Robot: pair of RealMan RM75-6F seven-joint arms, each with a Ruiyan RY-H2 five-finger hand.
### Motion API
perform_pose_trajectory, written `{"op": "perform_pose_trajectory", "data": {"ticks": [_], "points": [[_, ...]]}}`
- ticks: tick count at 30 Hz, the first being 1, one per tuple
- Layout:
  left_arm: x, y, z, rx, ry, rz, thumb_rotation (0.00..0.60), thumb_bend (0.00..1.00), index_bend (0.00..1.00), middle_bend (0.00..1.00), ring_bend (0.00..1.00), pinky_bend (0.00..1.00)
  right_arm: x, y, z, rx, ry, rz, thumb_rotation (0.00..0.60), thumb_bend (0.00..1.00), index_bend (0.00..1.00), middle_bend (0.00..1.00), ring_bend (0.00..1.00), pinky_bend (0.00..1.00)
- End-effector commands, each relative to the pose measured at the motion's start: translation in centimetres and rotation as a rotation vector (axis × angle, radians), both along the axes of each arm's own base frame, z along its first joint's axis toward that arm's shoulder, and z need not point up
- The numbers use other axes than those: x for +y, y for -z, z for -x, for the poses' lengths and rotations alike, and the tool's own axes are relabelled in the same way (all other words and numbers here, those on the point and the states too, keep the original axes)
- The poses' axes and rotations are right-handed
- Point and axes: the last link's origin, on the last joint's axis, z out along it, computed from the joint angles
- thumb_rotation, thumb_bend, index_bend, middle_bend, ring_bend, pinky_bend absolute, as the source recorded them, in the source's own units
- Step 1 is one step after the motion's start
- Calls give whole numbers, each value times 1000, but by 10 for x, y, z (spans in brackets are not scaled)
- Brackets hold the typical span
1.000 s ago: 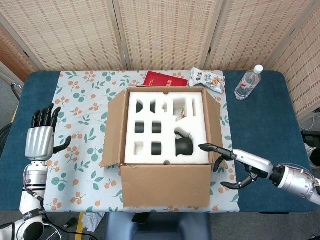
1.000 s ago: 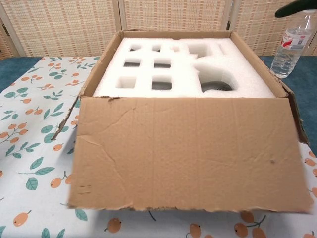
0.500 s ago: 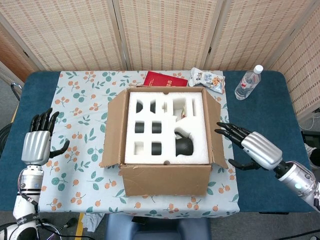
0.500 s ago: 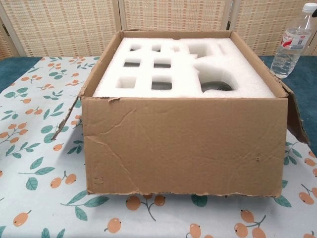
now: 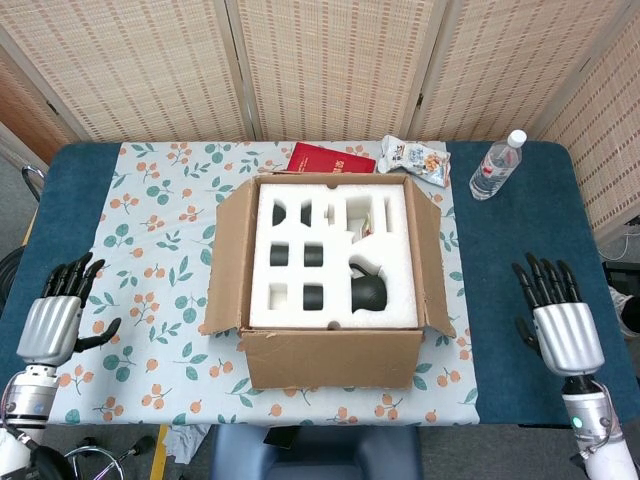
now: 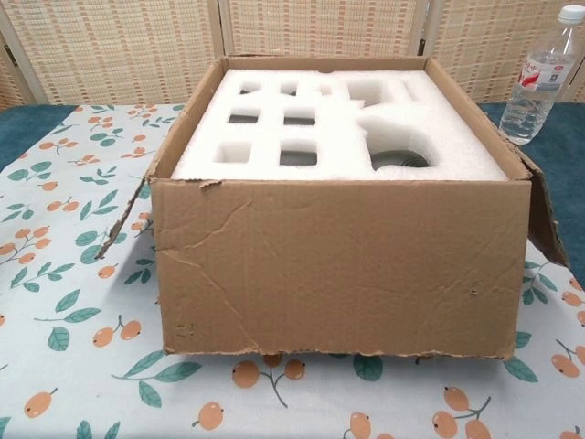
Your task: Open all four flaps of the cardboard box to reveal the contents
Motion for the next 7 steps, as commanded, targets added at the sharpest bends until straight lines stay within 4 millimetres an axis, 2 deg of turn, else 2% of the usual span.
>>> {"op": "perform_pose_trajectory", "data": {"ticks": [1, 7], "points": [[-11, -3, 11, 8, 4, -5, 498, 350, 0, 0, 10, 21, 13, 3, 14, -25, 54, 33, 600, 422, 0, 0, 0, 0], [-20, -3, 25, -23, 9, -52, 497, 350, 0, 0, 10, 18, 16, -3, 21, -74, 91, 15, 600, 423, 0, 0, 0, 0]]}}
